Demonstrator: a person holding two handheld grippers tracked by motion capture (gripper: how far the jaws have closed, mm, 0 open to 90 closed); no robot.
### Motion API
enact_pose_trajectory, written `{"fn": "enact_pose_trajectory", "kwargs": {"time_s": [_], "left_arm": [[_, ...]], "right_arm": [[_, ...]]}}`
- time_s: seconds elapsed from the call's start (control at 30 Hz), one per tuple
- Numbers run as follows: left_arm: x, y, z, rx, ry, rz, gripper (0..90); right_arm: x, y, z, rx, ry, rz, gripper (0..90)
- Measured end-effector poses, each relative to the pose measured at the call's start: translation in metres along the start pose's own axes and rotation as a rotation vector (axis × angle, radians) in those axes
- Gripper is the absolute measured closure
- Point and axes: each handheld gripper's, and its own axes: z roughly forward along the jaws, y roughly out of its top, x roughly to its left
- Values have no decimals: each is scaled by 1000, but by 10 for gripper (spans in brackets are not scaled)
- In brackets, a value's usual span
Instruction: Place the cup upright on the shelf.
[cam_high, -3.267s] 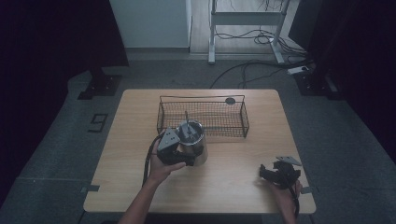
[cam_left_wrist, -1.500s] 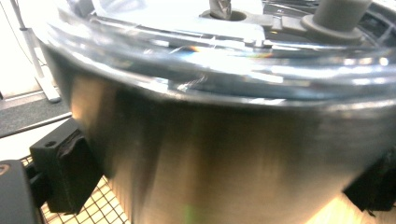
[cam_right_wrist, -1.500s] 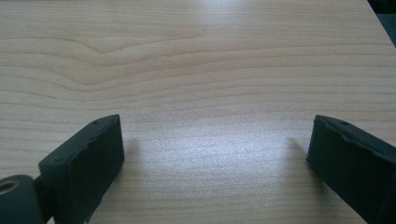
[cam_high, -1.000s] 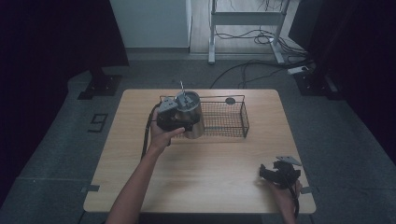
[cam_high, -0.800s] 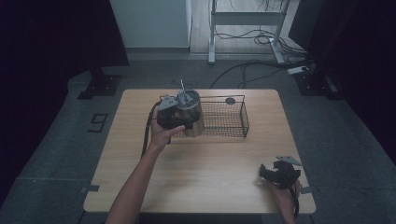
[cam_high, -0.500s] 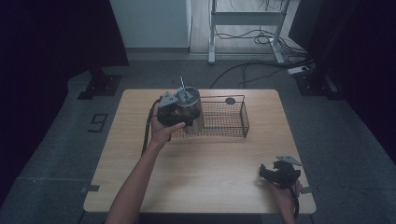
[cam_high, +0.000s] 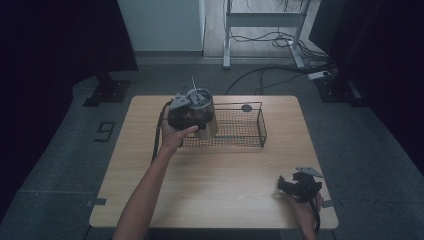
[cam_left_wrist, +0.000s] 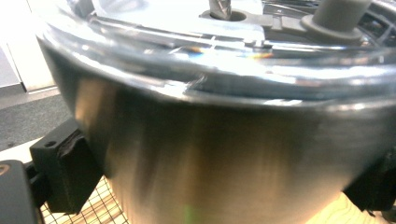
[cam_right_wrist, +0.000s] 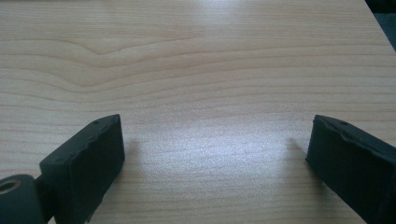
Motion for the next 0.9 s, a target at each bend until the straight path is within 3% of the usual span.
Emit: {"fn": "enact_pose_trajectory", "kwargs": {"time_s": [0.9], "left_arm": [[23,6,19,3,55,-5,42]], "right_arm": [[0,0,0,-1,-1,1,42]]}}
